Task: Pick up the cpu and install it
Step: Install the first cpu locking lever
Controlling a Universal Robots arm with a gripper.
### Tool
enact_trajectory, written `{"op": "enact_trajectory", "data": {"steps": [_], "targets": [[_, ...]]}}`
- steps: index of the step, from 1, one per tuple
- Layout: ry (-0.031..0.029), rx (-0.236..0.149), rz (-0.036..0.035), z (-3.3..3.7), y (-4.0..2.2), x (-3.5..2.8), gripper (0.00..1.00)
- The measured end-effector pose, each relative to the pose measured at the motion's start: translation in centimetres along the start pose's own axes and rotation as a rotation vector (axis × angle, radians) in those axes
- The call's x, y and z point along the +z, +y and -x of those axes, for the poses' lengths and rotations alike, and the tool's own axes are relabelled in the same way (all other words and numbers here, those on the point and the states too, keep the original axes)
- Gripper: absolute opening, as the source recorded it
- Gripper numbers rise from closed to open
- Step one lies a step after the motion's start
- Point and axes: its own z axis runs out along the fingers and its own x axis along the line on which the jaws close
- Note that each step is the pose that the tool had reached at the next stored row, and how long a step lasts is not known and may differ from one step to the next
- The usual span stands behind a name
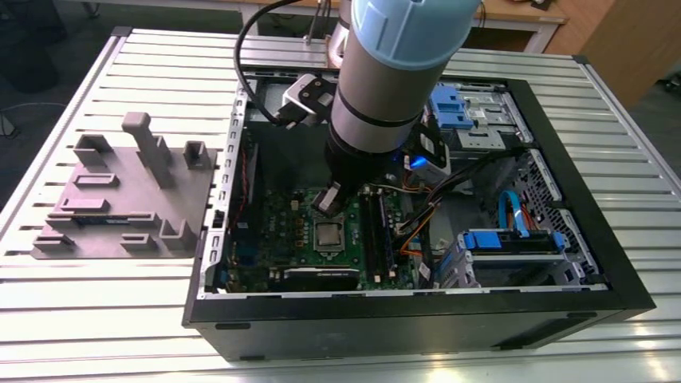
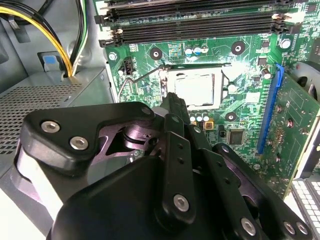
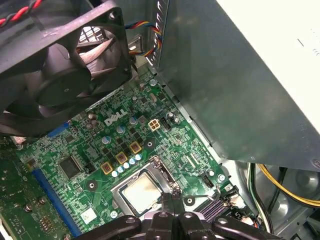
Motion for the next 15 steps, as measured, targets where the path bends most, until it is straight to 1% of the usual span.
{"op": "enact_trajectory", "data": {"steps": [4,6,12,15], "targets": [[0.0004,0.0,-0.0003,0.03,-0.04,0.0,0.1],[0.0003,0.0,-0.0003,0.27,-0.34,0.01,0.1],[0.0003,0.0,-0.0003,1.98,-2.14,-0.07,0.1],[0.0004,0.0,-0.0003,2.74,-2.54,-0.06,0.1]]}}
